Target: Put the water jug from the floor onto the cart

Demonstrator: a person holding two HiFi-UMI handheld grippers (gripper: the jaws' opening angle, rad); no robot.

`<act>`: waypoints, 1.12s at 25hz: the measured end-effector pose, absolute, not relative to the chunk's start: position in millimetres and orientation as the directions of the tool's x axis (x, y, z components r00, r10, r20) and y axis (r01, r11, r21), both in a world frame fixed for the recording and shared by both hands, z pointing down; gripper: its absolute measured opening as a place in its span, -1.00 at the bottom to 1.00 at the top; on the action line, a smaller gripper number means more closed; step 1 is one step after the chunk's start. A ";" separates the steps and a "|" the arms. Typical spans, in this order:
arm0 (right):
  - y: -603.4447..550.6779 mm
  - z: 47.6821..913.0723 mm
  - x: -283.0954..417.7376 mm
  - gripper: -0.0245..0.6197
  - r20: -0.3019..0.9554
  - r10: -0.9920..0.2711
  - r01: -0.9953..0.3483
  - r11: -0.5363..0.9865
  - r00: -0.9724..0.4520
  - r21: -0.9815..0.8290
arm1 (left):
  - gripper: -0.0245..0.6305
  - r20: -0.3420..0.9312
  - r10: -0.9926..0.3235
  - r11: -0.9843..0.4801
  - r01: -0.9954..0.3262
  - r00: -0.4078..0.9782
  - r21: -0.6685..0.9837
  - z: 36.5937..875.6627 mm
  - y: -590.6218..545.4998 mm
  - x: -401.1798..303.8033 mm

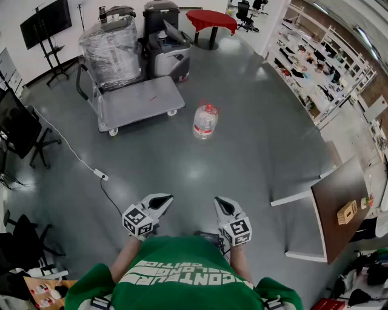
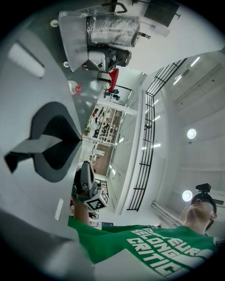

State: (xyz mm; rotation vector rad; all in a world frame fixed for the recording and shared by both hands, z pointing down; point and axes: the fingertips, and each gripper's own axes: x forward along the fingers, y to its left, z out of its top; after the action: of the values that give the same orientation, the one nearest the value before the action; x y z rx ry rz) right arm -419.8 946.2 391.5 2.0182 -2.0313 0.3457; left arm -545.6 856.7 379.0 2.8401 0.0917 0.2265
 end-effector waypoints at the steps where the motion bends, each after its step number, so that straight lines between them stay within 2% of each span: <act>1: 950.4 393.1 -418.9 -0.95 0.346 -0.938 -1.000 0.008 -0.004 0.010 | -0.89 0.146 0.087 -0.956 0.042 0.985 0.291 379.3 860.1 -543.6; 9: 969.9 401.1 -410.7 -0.95 0.356 -0.935 -1.000 -0.016 0.012 -0.008 | -0.89 0.141 0.144 -0.953 0.099 0.980 0.285 380.9 888.2 -530.3; 21: 996.7 407.0 -399.9 -0.95 0.355 -0.934 -0.999 -0.035 0.027 -0.016 | -0.89 0.163 0.133 -0.955 0.082 0.978 0.286 390.0 910.1 -518.1; 28: 1034.1 413.4 -366.5 -0.95 0.359 -0.933 -0.999 -0.032 0.023 -0.020 | -0.89 0.168 0.127 -0.962 0.080 0.978 0.262 390.5 939.8 -483.2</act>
State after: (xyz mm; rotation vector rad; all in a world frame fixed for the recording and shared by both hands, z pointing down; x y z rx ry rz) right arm -366.5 1034.1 413.4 2.0600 -2.0026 0.4030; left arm -483.2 939.8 390.5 2.8683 0.1529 0.2678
